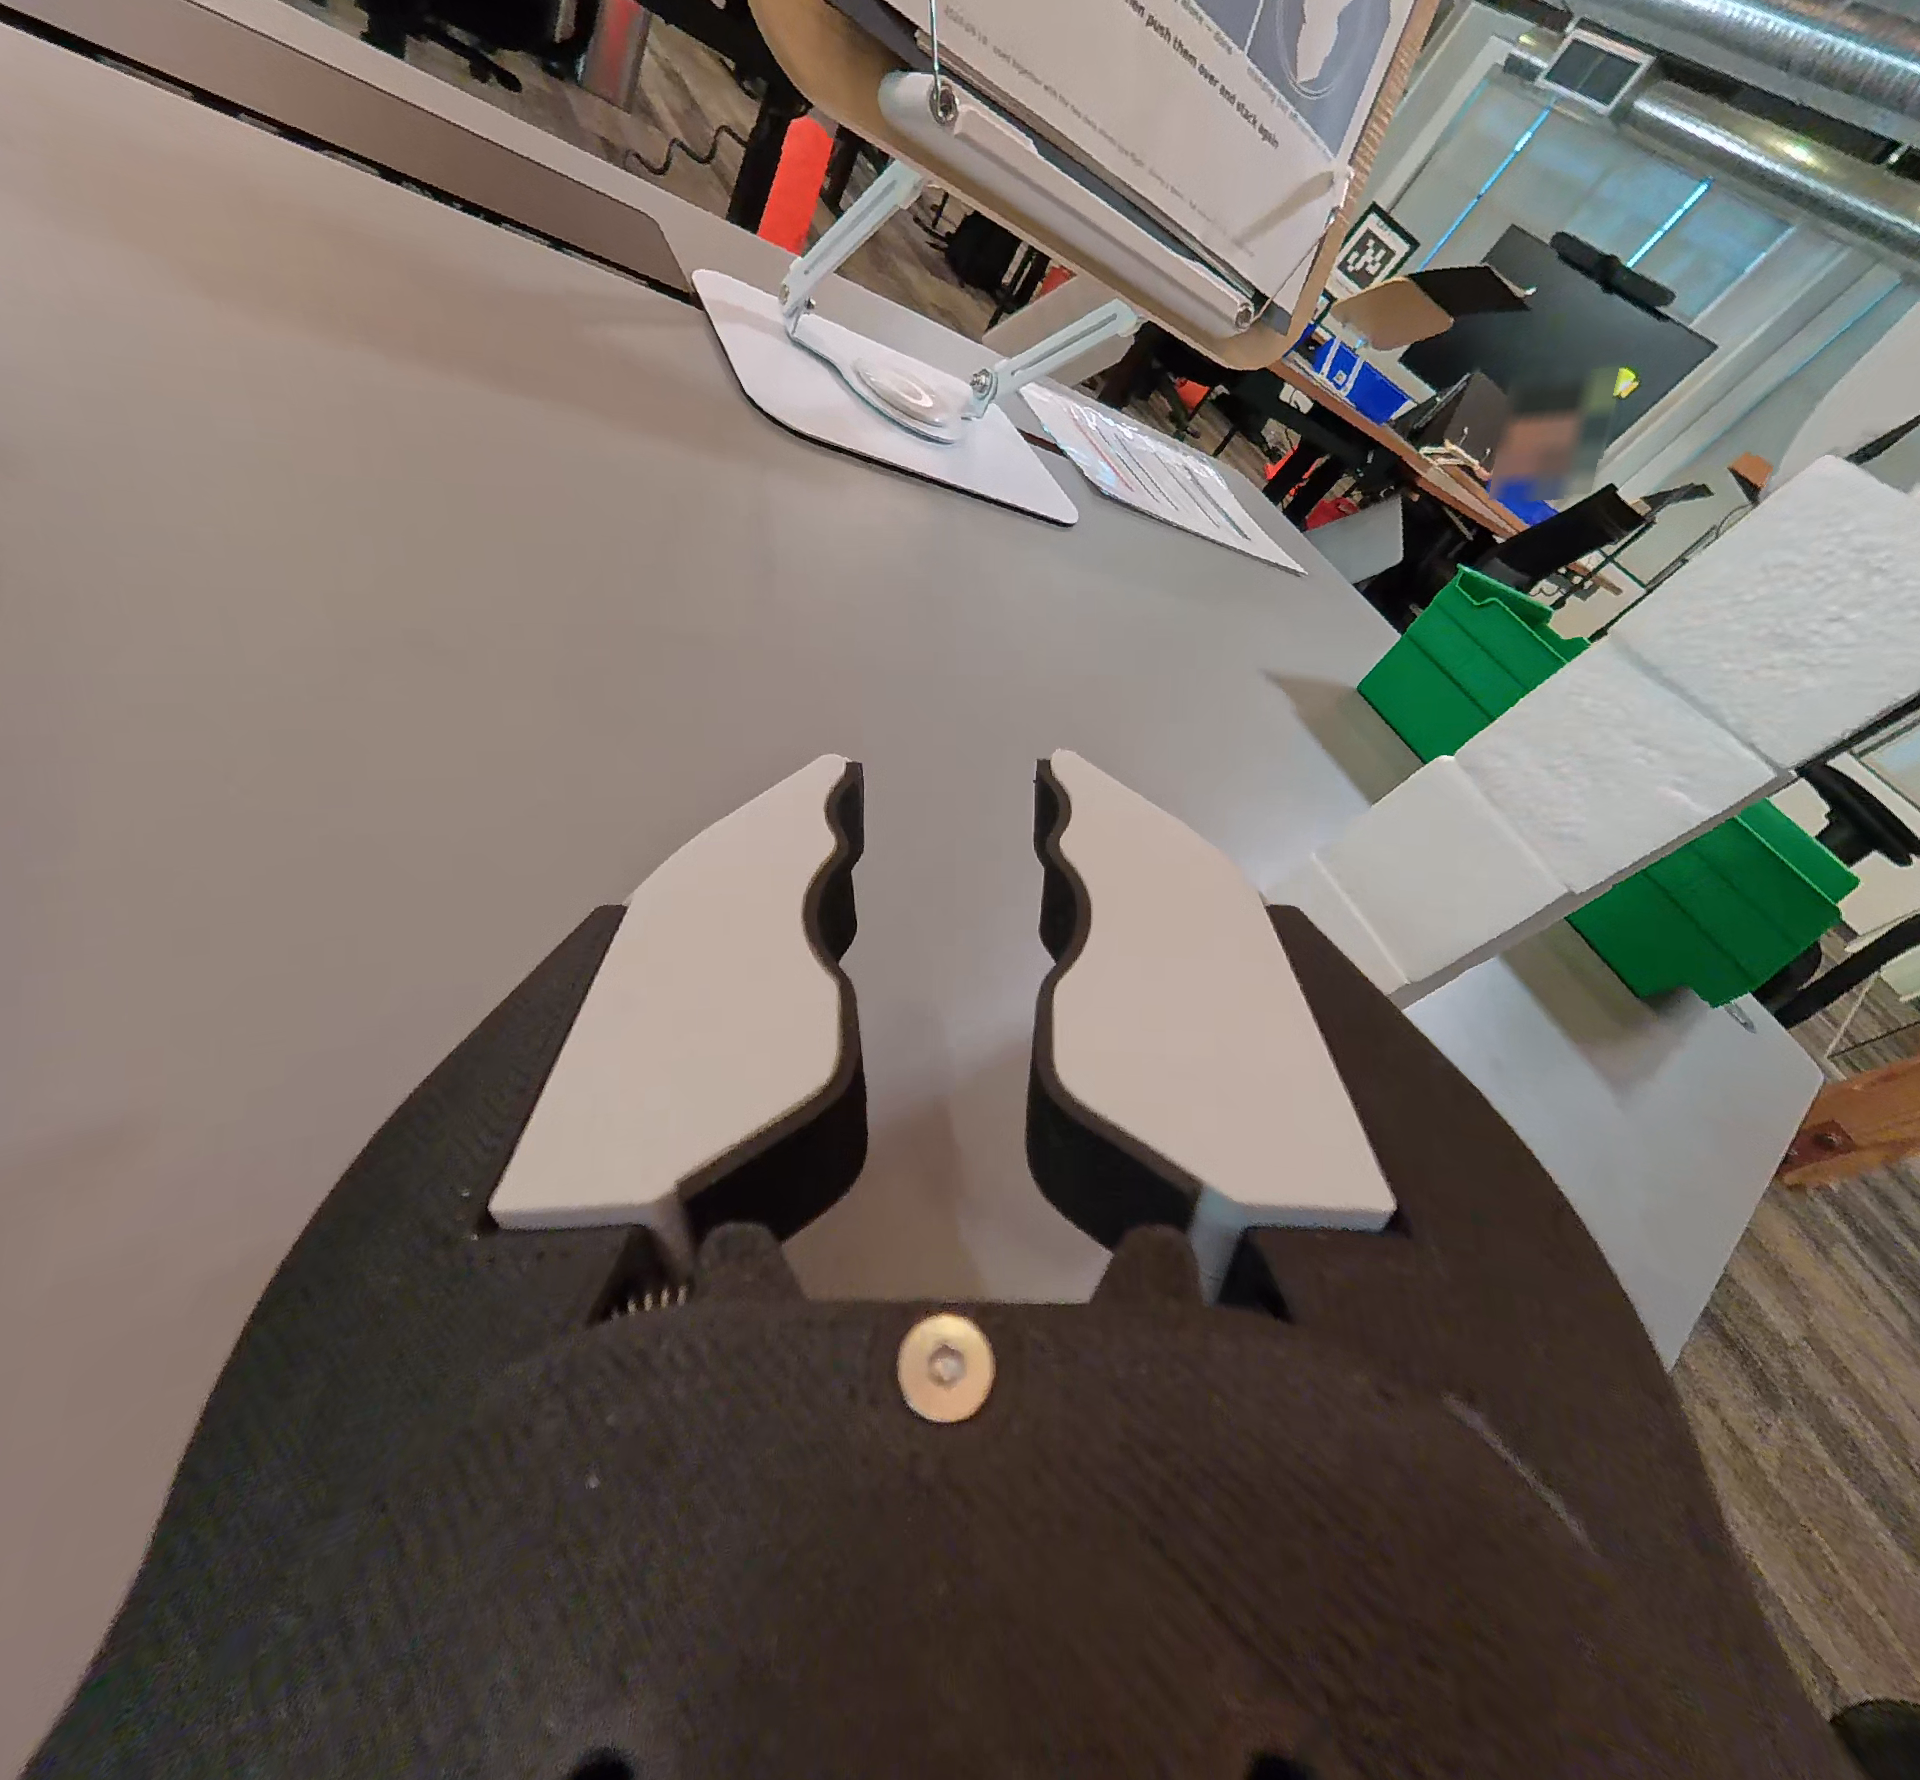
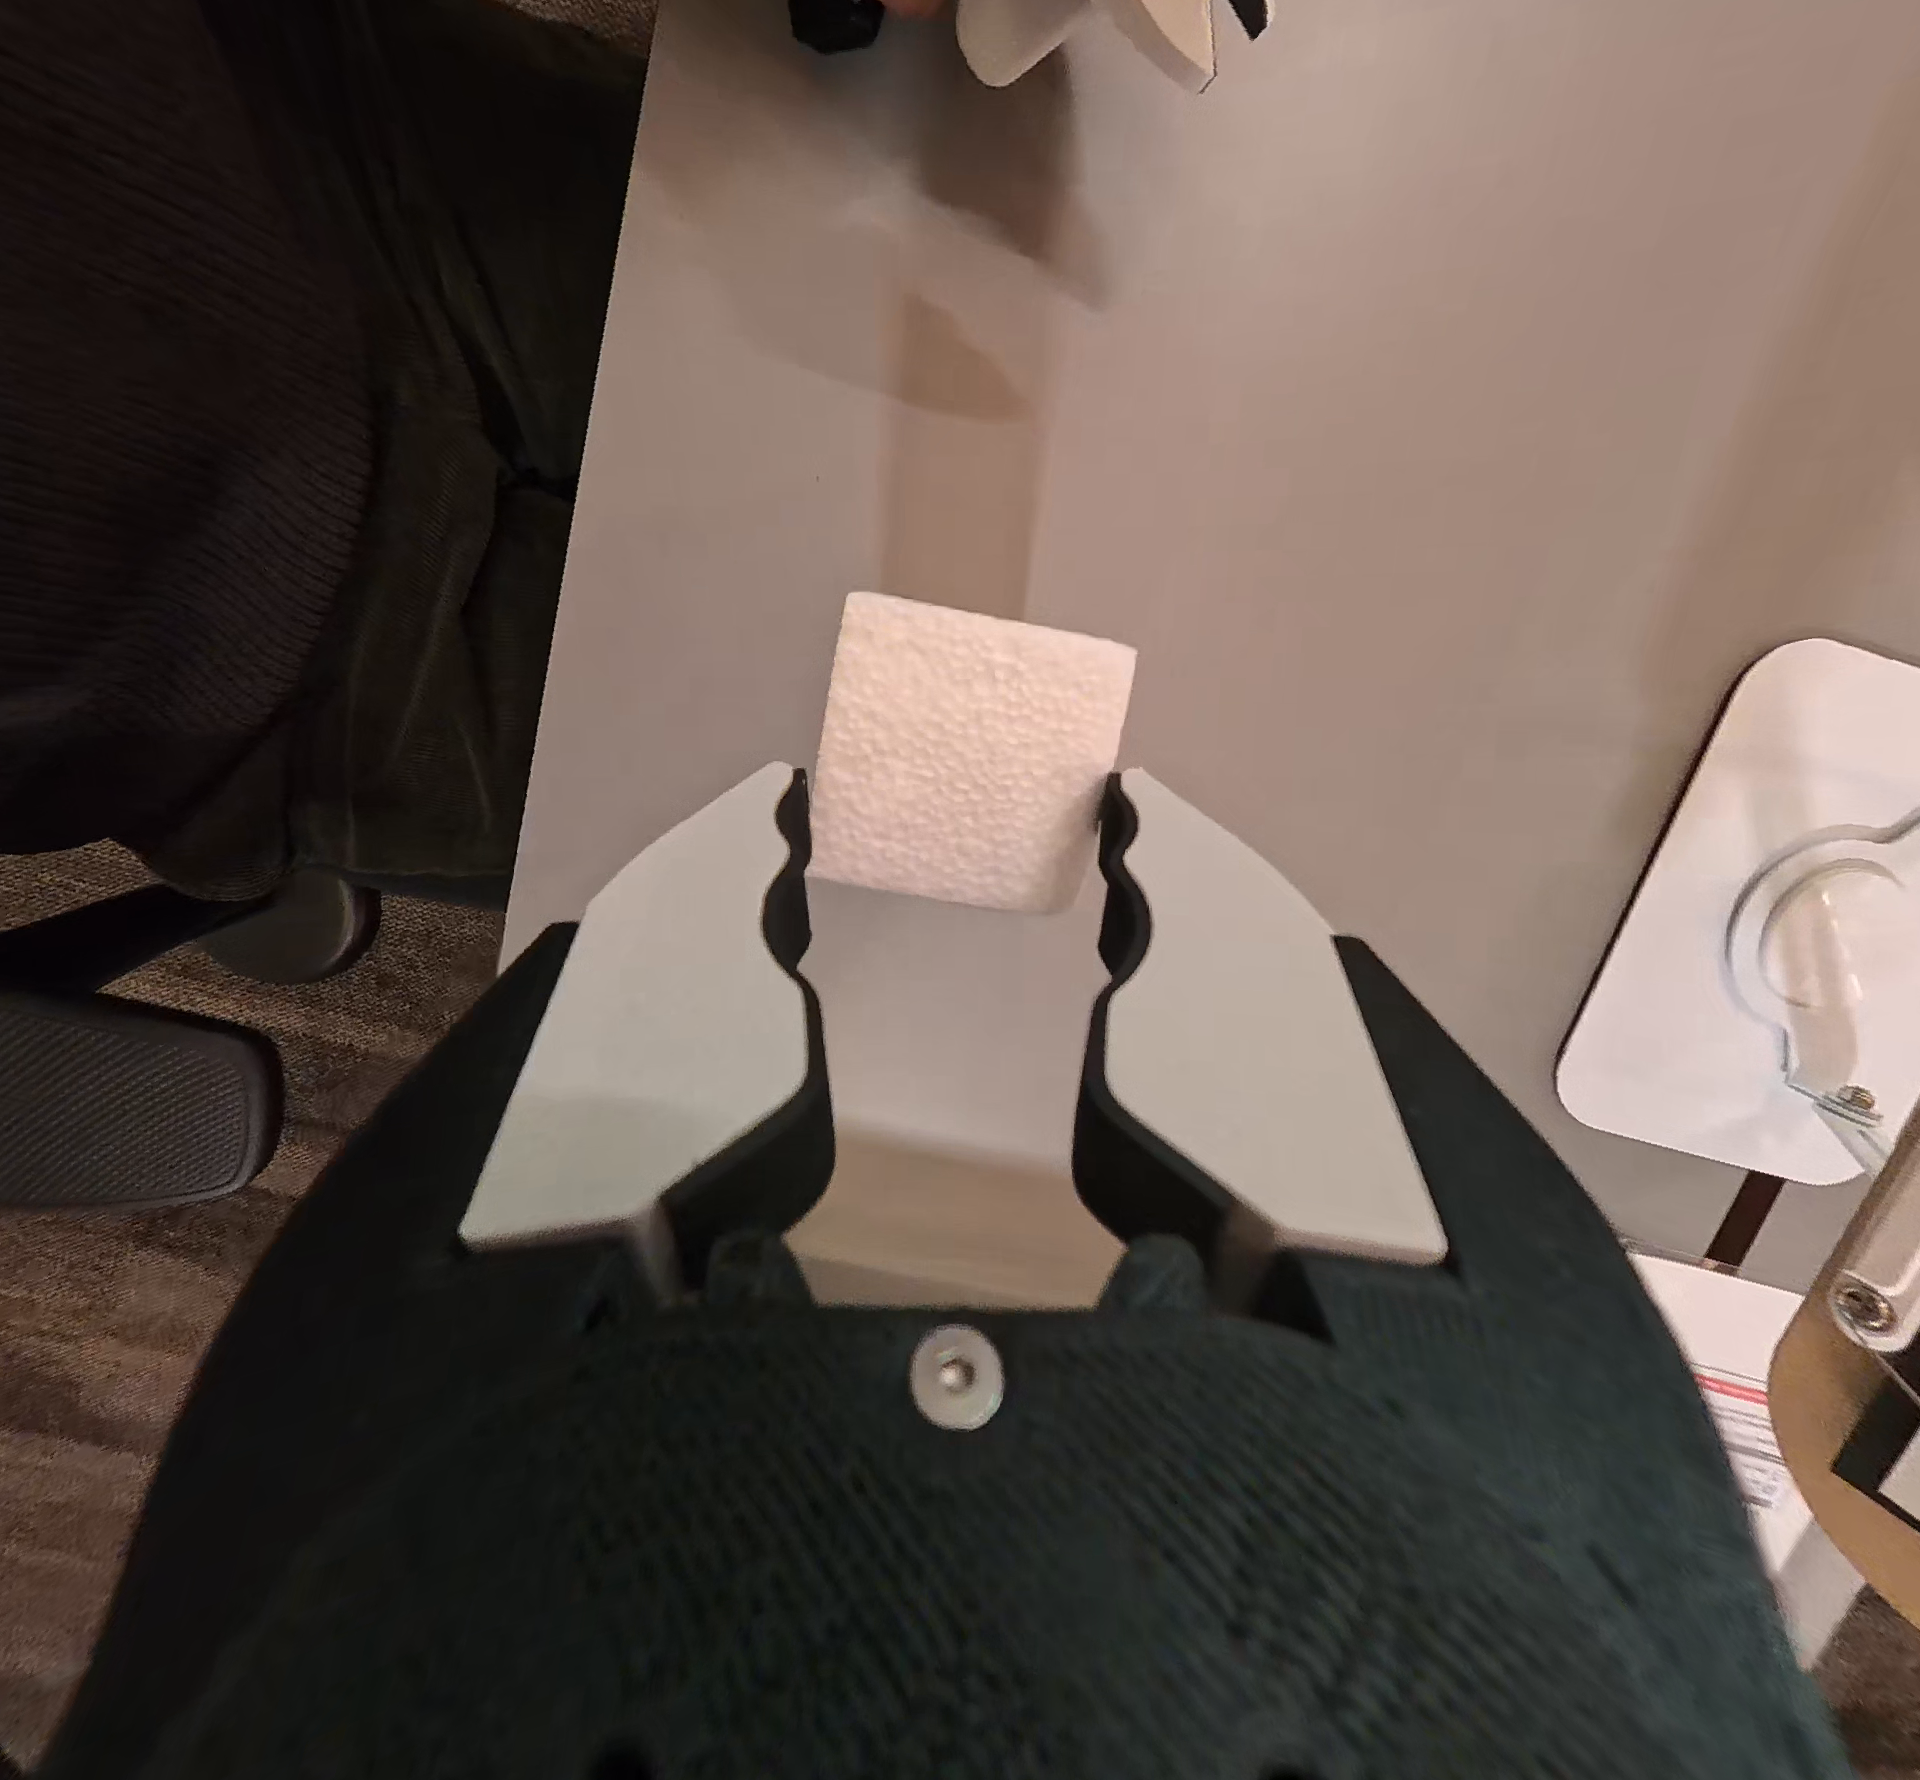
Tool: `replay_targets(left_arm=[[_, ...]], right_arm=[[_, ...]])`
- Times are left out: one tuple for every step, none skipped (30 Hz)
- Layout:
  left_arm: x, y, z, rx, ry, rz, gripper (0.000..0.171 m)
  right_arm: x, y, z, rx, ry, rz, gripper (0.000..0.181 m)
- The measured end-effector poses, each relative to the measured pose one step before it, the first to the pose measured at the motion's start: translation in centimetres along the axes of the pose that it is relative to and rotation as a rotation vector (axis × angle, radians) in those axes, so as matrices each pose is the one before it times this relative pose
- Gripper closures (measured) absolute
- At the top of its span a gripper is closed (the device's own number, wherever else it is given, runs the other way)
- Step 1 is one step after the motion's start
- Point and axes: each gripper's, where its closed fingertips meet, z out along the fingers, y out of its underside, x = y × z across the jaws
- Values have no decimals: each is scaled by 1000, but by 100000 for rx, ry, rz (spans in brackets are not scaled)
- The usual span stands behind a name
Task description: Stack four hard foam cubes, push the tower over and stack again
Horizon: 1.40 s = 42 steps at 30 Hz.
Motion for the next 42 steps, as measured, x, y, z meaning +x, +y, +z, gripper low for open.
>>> replay_targets(left_arm=[[-2,18,5,-49,-18,26,139],[5,12,8,-3,7,-30,139],[2,25,17,-108,70,-79,139],[14,33,21,-146,95,-96,139],[-1,34,24,-145,94,-135,139],[14,41,28,-175,115,-198,139],[16,37,17,-133,154,-190,139],[22,9,3,-46,82,-67,139],[17,4,-2,17,-32,114,139],[5,-9,-10,26,-54,211,139],[-7,-13,-11,1,-65,187,139],[-5,-7,-7,25,-65,87,139],[-10,3,-3,19,-17,-53,139],[3,7,5,-76,99,-167,139],[-3,35,12,-235,158,-253,139],[-13,27,6,-104,13,-245,139],[-14,-11,1,73,8,-121,139],[6,-1,1,9,45,-5,139],[4,7,4,-35,-9,31,139],[-5,10,1,-8,2,-3,139],[15,6,5,-24,40,-36,139],[13,8,4,-38,41,-11,139],[4,9,-2,-11,-33,53,139],[-1,-10,-11,81,-69,92,139],[8,-4,-1,25,-25,86,139],[6,0,2,-41,0,90,139],[8,8,4,-38,41,64,139],[-2,-1,5,-30,12,-16,139],[-6,7,7,-25,7,-49,139],[-2,5,8,-11,36,-43,139],[2,11,0,-18,33,-35,139],[9,6,10,-56,49,-10,139],[1,-1,6,-26,29,-38,139],[11,13,4,-70,106,-108,139],[18,20,13,-137,129,-125,139],[14,20,17,-79,46,-54,139],[15,9,-2,-12,34,21,139],[10,-2,3,-32,14,49,139],[9,9,11,-23,-8,54,139],[-5,10,6,-46,30,-12,139],[7,13,4,-69,76,-98,139],[1,9,7,-36,18,-123,138]], right_arm=[[-2,-83,-100,907,74,478,127],[7,-21,-91,501,282,163,127],[-2,24,-61,269,328,-65,127],[4,49,-39,191,262,149,127],[-27,76,2,85,-66,399,127],[-32,72,3,42,-105,415,127],[-9,53,2,153,37,225,127],[23,12,0,331,296,137,127],[24,3,-6,379,257,191,127],[15,7,3,323,63,259,127],[17,16,8,273,184,312,127],[15,11,22,285,130,533,127],[-18,62,28,-67,-77,1025,127],[-91,64,24,-174,-395,1216,127],[-183,13,7,209,-898,1026,127],[-124,-48,-27,542,-303,592,127],[-18,-41,-40,581,535,-88,127],[2,4,-32,318,632,-474,127],[10,30,-46,130,492,-271,127],[37,27,-34,70,408,55,127],[33,8,-24,161,145,53,127],[44,-9,-15,221,222,-85,127],[85,10,-4,6,377,-94,127],[78,13,16,-154,223,-114,127],[34,-17,42,26,57,-216,127],[30,-34,40,131,-13,-155,127],[-16,-21,66,59,-278,9,127],[-42,-30,71,118,-397,20,127],[-51,-27,80,119,-274,-59,127],[-41,20,77,-108,-277,-64,127],[19,-18,41,17,200,-166,127],[-11,-27,3,162,-23,-166,127],[16,22,10,-164,7,76,127],[3,-5,-8,83,-102,49,127],[4,21,-10,-16,-123,-22,127],[-2,7,-26,-51,-42,-58,126],[14,4,-35,4,151,-76,127],[39,5,-37,-73,299,-136,127],[23,35,-19,-207,196,-109,127],[0,52,18,-196,-57,13,126],[-24,98,61,-352,-190,82,126],[34,-41,13,424,194,-132,127]])
